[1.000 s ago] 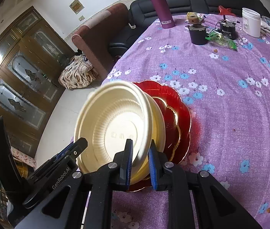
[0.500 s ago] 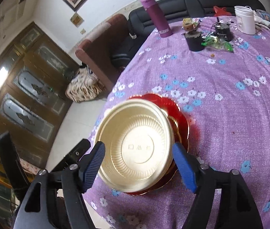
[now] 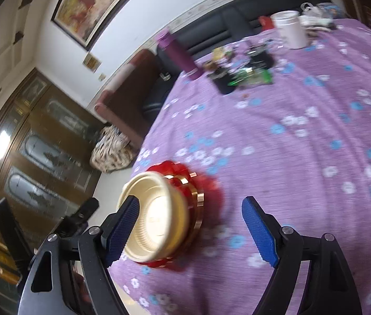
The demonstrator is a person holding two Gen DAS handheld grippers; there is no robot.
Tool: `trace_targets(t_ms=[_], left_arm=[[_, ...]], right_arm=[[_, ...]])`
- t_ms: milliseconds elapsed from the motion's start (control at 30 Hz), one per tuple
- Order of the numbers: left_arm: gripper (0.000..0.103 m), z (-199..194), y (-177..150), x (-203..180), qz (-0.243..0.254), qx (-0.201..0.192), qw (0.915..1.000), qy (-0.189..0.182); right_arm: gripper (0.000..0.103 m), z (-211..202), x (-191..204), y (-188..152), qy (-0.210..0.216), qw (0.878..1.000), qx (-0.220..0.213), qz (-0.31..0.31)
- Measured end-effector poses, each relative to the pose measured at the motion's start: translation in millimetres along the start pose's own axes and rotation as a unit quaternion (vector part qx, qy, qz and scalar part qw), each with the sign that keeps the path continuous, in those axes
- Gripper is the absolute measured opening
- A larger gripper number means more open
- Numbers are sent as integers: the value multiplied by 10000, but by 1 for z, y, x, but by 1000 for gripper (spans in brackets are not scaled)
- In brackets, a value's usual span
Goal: Organize plates and bowls
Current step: 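Move the left tool to the large white bowl, then grasp the large white bowl rim with the left tool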
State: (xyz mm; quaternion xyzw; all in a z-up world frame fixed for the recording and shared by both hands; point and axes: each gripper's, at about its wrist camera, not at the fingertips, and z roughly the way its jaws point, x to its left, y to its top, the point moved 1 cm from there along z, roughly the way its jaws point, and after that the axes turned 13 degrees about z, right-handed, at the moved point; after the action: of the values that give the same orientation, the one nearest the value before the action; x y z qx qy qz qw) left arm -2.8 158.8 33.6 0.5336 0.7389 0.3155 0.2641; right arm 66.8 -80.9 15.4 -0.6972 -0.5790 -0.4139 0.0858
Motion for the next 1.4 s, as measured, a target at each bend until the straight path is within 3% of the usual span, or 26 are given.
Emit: trace_targets(t_ms=[200, 467, 633, 733, 967, 1100, 1267, 1367, 1400], left_arm=[[82, 5, 9, -96, 897, 85, 9932, -732], [82, 18, 4, -235, 1858, 441, 9656, -1764], [82, 27, 2, -307, 2296, 540, 9486, -2109], [82, 38, 2, -343, 2329, 683, 9431, -2270], [82, 66, -3, -421, 2560, 953, 9322, -2375], [82, 78, -5, -462, 2909, 890, 9256, -2253], [80, 99, -6, -493, 3055, 935, 9263, -1998], [68, 112, -10, -502, 3144, 998, 9266, -1804], [59, 116, -11, -502, 3147, 1058, 9267, -1763]], right_arm=[[82, -51, -63, 23, -205, 9974, -465, 506], [82, -119, -160, 61, -484, 9832, -1135, 1347], [82, -150, -212, 81, -566, 9707, -1444, 1838], [82, -166, -244, 93, -543, 9612, -1623, 2161], [80, -188, -317, 128, -329, 9288, -1969, 3122], [70, -183, -341, 149, -413, 9231, -1898, 3318], [59, -163, -364, 170, -517, 9181, -1757, 3514], [56, -154, -369, 176, -650, 9168, -1759, 3525], [53, -152, -370, 178, -681, 9164, -1749, 3535]])
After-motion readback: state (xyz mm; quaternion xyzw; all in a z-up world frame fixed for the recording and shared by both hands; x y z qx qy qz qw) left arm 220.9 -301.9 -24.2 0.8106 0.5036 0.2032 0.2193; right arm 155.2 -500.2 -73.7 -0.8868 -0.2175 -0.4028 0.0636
